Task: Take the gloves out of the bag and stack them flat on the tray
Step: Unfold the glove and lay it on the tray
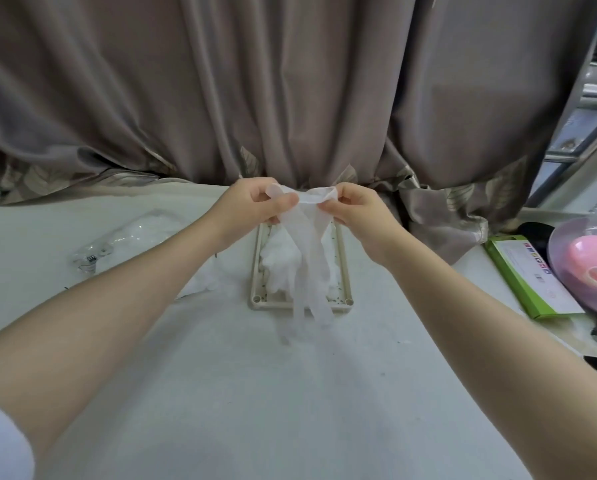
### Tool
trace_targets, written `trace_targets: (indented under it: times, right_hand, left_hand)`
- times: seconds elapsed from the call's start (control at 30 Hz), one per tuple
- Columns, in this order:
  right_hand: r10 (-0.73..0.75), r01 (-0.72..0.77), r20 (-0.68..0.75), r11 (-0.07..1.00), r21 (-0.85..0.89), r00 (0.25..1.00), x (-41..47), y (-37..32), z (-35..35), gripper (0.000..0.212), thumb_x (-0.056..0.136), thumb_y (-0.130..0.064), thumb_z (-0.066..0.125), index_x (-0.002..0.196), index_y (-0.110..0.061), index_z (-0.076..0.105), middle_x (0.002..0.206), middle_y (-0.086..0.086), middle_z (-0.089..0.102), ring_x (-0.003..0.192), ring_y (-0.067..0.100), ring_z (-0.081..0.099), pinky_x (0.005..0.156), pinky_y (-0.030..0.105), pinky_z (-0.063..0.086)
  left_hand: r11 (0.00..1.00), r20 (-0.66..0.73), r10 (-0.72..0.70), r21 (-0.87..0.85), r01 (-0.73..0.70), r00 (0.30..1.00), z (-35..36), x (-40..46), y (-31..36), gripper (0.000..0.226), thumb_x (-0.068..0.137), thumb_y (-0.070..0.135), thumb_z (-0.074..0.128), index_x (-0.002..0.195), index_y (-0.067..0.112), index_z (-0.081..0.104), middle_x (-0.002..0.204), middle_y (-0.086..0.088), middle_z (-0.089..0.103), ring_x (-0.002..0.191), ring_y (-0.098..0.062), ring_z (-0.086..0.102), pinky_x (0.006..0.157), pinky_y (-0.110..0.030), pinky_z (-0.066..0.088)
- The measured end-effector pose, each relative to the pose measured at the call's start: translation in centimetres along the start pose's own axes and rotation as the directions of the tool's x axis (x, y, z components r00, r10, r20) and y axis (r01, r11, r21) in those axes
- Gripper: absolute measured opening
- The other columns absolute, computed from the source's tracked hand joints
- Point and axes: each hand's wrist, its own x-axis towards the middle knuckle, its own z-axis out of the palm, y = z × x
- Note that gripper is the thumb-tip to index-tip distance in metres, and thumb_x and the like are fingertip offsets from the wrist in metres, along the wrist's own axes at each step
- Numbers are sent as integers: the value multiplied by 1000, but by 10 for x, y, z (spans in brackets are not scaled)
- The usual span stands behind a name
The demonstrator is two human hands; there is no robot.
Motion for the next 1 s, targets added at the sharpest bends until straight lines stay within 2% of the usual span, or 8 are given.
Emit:
trace_targets:
  times: [0.1,0.2,0.33,0.43,0.5,0.67,0.87,1.0]
  right_hand:
    - [54,-59,45,991,118,998,-1,0,-10,20,88,-5,60,70,-14,56,81,6,60,85,19,55,96,42,46]
    - [92,-101,54,977,188,994,1,0,-13,24,95,-9,52,72,-14,50,74,-1,59,70,12,58,81,31,49]
    - [122,-114,-34,977,181,992,6,1,-8,25,99,-19,49,74,-16,48,71,0,55,60,10,55,66,28,50]
    - [100,-87,-67,980,176,993,10,-2,-8,27,96,-17,54,70,-16,49,60,-6,53,55,8,50,67,26,48]
    - [88,-78,-44,980,183,995,11,-5,-8,27,95,-14,55,69,-15,47,55,-9,51,52,6,49,70,28,48]
    - [18,-18,2,995,94,1000,10,-4,-2,19,94,-20,58,77,-14,50,77,3,55,72,15,56,63,33,52]
    - [-164,153,-102,982,-114,981,13,9,7,18,91,-25,56,76,-21,46,71,-2,50,65,14,48,55,30,42]
    - [-223,202,-48,941,-271,974,13,7,7,23,93,-16,58,75,-23,44,75,-9,56,58,12,60,43,31,51]
  left_hand:
    - [991,26,-66,119,62,997,-9,2,-10,32,69,40,73,61,17,52,61,2,47,60,-9,45,63,-23,39]
    - [969,23,-94,231,86,995,-9,7,-13,38,82,29,72,64,6,48,66,-6,44,68,-16,40,65,-28,33]
    - [981,29,-176,-72,177,984,-1,17,-4,26,94,23,55,73,9,50,82,-6,56,79,-14,53,87,-37,50]
    - [970,-89,-197,-162,181,976,7,27,-4,6,95,14,51,91,17,50,86,0,58,81,-14,57,86,-37,50]
    - [955,-132,-247,-200,218,960,10,30,-5,13,95,22,52,108,19,50,88,4,60,81,-13,60,85,-35,50]
    - [787,316,-406,-357,504,858,15,24,-10,71,78,73,31,114,20,63,105,-3,71,99,-16,67,88,-32,53]
    - [549,325,-545,-558,623,772,28,31,-41,31,97,30,35,92,12,60,76,-4,66,70,-18,64,77,-32,48]
    - [688,134,-490,-547,477,861,34,37,-52,23,97,21,41,103,13,61,91,-6,64,80,-21,62,78,-31,50]
